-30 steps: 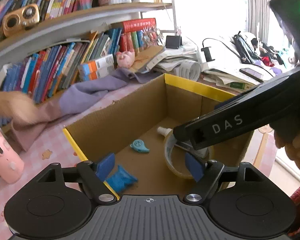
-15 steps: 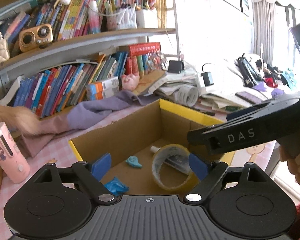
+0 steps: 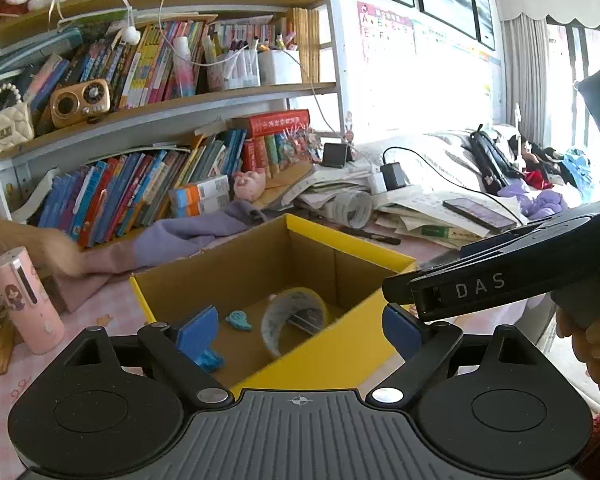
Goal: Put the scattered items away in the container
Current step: 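Withdraw both tools from the box and move toward the white items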
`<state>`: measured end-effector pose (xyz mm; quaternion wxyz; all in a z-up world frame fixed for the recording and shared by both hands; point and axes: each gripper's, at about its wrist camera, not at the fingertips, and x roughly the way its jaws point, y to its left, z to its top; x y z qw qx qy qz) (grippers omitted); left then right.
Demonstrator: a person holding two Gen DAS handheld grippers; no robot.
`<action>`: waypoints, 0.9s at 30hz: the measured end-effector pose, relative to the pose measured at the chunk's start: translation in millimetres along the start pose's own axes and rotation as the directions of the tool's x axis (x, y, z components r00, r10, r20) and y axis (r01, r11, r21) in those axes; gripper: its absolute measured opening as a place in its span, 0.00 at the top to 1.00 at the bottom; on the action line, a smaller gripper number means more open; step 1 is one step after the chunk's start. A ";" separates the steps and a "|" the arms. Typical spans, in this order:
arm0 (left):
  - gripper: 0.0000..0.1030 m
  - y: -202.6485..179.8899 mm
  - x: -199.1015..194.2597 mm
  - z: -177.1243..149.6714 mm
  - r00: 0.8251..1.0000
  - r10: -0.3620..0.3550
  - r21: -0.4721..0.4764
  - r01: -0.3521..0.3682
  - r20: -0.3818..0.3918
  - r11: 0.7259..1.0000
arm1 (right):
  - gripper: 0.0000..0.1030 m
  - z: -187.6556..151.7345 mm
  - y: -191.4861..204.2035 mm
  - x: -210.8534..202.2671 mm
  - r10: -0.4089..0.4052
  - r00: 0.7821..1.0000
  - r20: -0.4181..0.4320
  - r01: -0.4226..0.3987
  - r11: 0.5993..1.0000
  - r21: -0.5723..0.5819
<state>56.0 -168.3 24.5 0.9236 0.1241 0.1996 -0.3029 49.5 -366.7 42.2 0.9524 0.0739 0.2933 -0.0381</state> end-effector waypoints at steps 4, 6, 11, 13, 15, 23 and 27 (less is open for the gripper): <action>0.11 -10.8 -10.9 -4.7 1.000 0.009 0.007 -0.009 -0.004 1.000 | 0.16 -9.1 -3.6 -13.4 0.010 1.000 -0.002 -0.010 1.000 0.002; 0.11 -14.9 -14.8 -6.6 1.000 0.013 0.009 -0.013 -0.013 1.000 | 0.16 -13.9 -5.0 -18.3 0.015 1.000 -0.006 -0.015 1.000 0.006; 0.11 -22.2 -22.5 -14.8 0.999 0.024 0.005 -0.024 -0.046 1.000 | 0.15 -24.1 -6.6 -27.2 0.021 1.000 -0.014 -0.020 1.000 0.017; 0.11 -22.5 -25.3 -17.8 0.998 0.029 -0.006 -0.030 -0.057 1.000 | 0.15 -26.7 -7.2 -29.5 0.019 1.000 -0.017 -0.018 1.000 0.018; 0.11 -21.2 -27.5 -20.6 0.997 0.038 -0.022 -0.040 -0.068 0.999 | 0.15 -29.8 -7.2 -32.0 0.014 1.000 -0.014 -0.014 1.000 0.009; 0.11 -10.1 -34.2 -32.6 0.989 0.083 -0.111 -0.096 -0.123 0.989 | 0.15 -46.3 -3.3 -35.2 -0.003 0.999 -0.047 0.000 0.998 -0.062; 0.11 -8.3 -38.0 -35.5 0.987 0.096 -0.129 -0.114 -0.132 0.985 | 0.15 -51.1 0.6 -38.6 0.011 0.998 -0.055 -0.016 0.997 -0.082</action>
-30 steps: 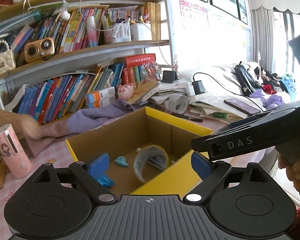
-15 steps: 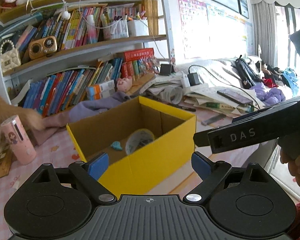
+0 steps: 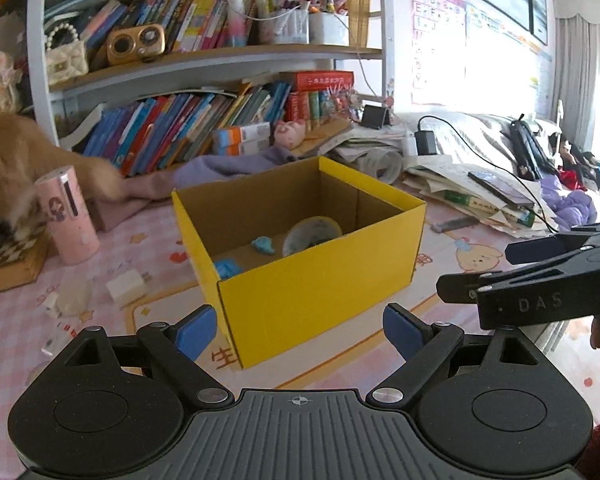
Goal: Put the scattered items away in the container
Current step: 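Withdraw both tools from the box and move toward the white items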
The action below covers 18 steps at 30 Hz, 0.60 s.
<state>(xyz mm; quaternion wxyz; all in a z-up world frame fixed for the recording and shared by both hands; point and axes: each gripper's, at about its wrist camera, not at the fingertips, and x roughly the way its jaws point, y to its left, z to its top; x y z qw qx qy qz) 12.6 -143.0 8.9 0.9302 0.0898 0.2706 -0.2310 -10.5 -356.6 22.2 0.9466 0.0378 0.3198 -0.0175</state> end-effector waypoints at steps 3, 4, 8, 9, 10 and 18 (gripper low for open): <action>0.11 -0.1 -3.0 -2.3 1.000 0.005 0.003 -0.005 -0.003 1.000 | 0.15 -2.1 3.2 -0.3 0.010 1.000 -0.009 -0.010 1.000 -0.008; 0.11 -0.1 -4.1 -3.3 1.000 0.006 0.004 -0.006 -0.004 1.000 | 0.14 -2.8 4.5 -0.3 0.013 1.000 -0.011 -0.013 1.000 -0.010; 0.10 1.3 -6.8 -5.4 1.000 0.010 0.005 -0.010 -0.012 1.000 | 0.14 -4.9 9.6 0.0 0.024 1.000 -0.020 -0.025 1.000 -0.018; 0.10 1.9 -7.4 -6.2 1.000 0.012 0.004 -0.012 -0.015 1.000 | 0.14 -5.4 10.3 0.1 0.027 0.999 -0.021 -0.027 0.999 -0.020; 0.10 2.7 -7.8 -6.9 1.000 0.013 0.003 -0.013 -0.017 1.000 | 0.14 -5.8 11.0 0.5 0.030 0.999 -0.023 -0.030 0.999 -0.023; 0.10 7.1 -10.4 -12.8 1.000 0.017 -0.015 -0.017 -0.027 1.000 | 0.13 -7.1 21.4 3.2 0.040 0.998 -0.039 -0.042 0.998 -0.052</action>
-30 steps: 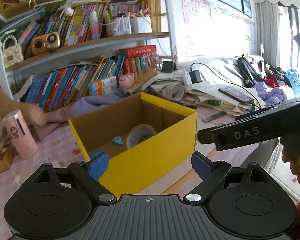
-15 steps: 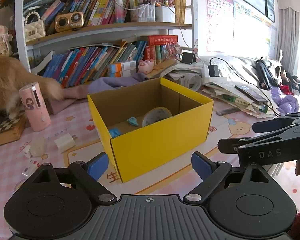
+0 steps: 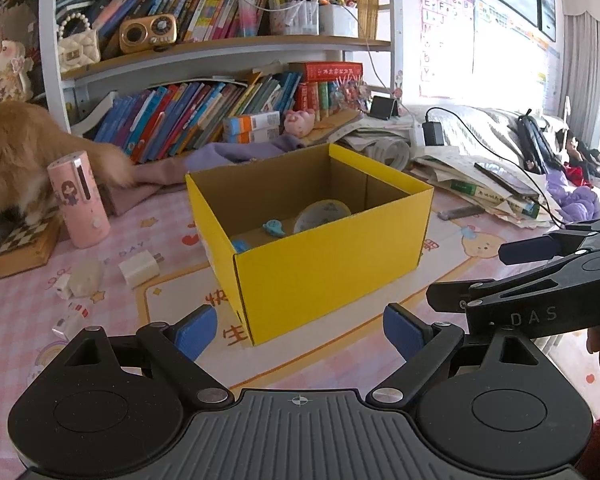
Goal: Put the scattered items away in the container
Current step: 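Withdraw both tools from the box and move toward the white items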
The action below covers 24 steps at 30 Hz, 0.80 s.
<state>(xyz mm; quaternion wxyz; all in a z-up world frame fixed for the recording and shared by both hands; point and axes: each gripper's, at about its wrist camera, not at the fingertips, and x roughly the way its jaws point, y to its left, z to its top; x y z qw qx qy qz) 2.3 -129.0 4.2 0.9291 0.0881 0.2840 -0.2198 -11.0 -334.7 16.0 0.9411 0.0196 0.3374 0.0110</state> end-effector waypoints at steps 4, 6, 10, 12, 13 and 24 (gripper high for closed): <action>0.10 4.1 -2.1 -3.2 1.000 0.010 -0.020 -0.010 -0.005 1.000 | 0.13 0.3 5.4 2.4 0.007 1.000 -0.008 -0.008 1.000 -0.014; 0.10 7.5 -3.7 -5.3 1.000 0.019 -0.034 -0.019 -0.005 0.999 | 0.13 0.6 8.8 3.6 0.014 1.000 -0.011 -0.014 1.000 -0.027; 0.10 14.3 -7.7 -11.1 0.999 0.038 -0.059 -0.038 -0.015 0.998 | 0.13 1.1 16.5 5.7 0.031 0.999 -0.015 -0.032 0.998 -0.048; 0.10 17.9 -10.3 -13.9 0.999 0.047 -0.070 -0.048 -0.019 0.996 | 0.13 1.9 20.2 7.2 0.040 0.999 -0.018 -0.041 0.998 -0.057; 0.10 19.8 -11.6 -15.4 0.998 0.052 -0.077 -0.053 -0.022 0.996 | 0.13 2.0 22.7 8.1 0.046 0.999 -0.022 -0.047 0.997 -0.063; 0.10 46.7 -29.3 -29.8 0.991 0.117 -0.137 -0.124 -0.058 0.983 | 0.13 3.4 58.5 16.4 0.112 0.992 -0.055 -0.118 0.987 -0.114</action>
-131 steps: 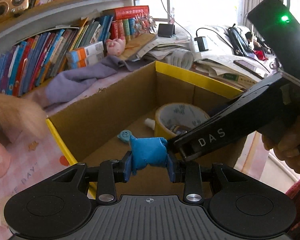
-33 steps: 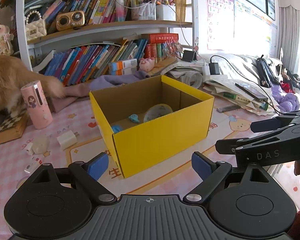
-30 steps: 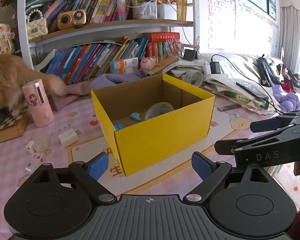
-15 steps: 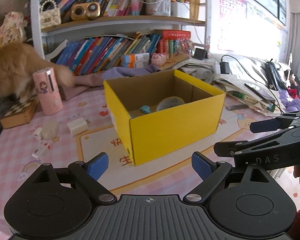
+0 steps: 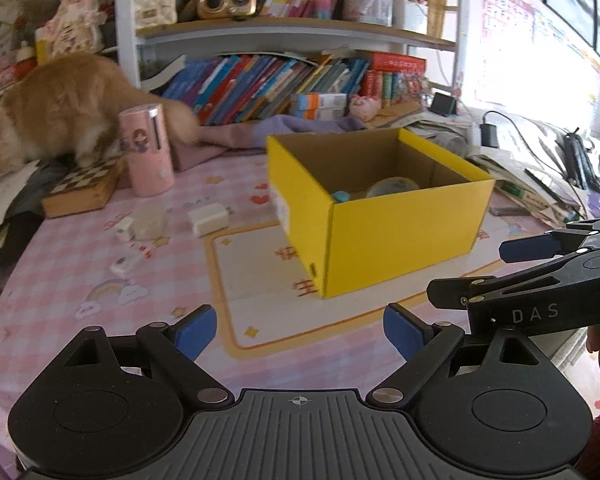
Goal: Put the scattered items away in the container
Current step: 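Withdraw both tools from the box and move toward the white items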
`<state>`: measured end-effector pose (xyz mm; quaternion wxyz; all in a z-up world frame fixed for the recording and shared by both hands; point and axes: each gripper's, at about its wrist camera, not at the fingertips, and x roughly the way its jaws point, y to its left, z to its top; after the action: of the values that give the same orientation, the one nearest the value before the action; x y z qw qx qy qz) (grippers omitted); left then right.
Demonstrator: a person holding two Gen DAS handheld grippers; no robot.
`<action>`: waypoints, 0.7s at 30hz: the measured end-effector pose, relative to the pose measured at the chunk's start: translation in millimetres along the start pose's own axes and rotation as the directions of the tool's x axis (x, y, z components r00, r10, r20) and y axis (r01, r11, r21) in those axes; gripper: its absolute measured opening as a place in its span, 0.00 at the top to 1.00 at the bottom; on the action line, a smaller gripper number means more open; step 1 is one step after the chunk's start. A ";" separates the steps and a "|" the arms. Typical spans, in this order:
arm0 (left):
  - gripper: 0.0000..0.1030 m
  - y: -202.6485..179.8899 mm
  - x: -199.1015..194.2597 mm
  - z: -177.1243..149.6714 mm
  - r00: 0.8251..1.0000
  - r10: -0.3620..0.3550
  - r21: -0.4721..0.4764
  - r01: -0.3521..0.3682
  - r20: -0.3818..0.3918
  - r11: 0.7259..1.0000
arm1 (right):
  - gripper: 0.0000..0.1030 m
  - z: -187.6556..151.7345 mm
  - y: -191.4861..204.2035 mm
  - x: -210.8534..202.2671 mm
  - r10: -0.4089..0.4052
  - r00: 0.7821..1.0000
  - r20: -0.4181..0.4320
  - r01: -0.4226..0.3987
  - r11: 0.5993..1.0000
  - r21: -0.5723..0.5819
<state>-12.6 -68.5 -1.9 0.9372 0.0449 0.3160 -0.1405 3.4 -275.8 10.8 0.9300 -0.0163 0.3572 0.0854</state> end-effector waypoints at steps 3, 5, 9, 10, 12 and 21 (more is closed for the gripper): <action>0.10 10.4 -3.5 -3.4 1.000 0.023 -0.026 -0.023 -0.009 0.999 | 0.13 0.7 12.1 3.4 0.020 1.000 -0.012 -0.020 1.000 -0.021; 0.10 15.9 -5.9 -5.6 0.999 0.034 -0.038 -0.035 -0.012 0.999 | 0.13 1.8 17.9 4.0 0.030 0.999 -0.014 -0.031 0.999 -0.029; 0.10 25.5 -9.8 -9.6 0.999 0.050 -0.052 -0.051 -0.014 0.997 | 0.13 3.8 29.4 6.5 0.045 0.999 -0.018 -0.045 0.998 -0.046; 0.10 27.9 -10.7 -10.4 0.999 0.053 -0.056 -0.053 -0.014 0.997 | 0.13 4.1 32.3 7.1 0.048 0.999 -0.021 -0.049 0.998 -0.050; 0.10 32.7 -12.3 -11.9 0.998 0.057 -0.064 -0.058 -0.015 0.996 | 0.13 4.6 38.2 7.8 0.053 0.998 -0.024 -0.054 0.997 -0.056; 0.10 56.5 -11.9 -12.0 0.995 0.098 -0.087 -0.100 -0.029 0.991 | 0.13 11.9 59.3 16.2 0.074 0.997 -0.030 -0.076 0.994 -0.080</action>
<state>-12.2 -9.6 -4.5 0.9402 0.0209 0.3307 -0.0791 12.9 -213.9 10.7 0.9198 -0.0418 0.3663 0.1344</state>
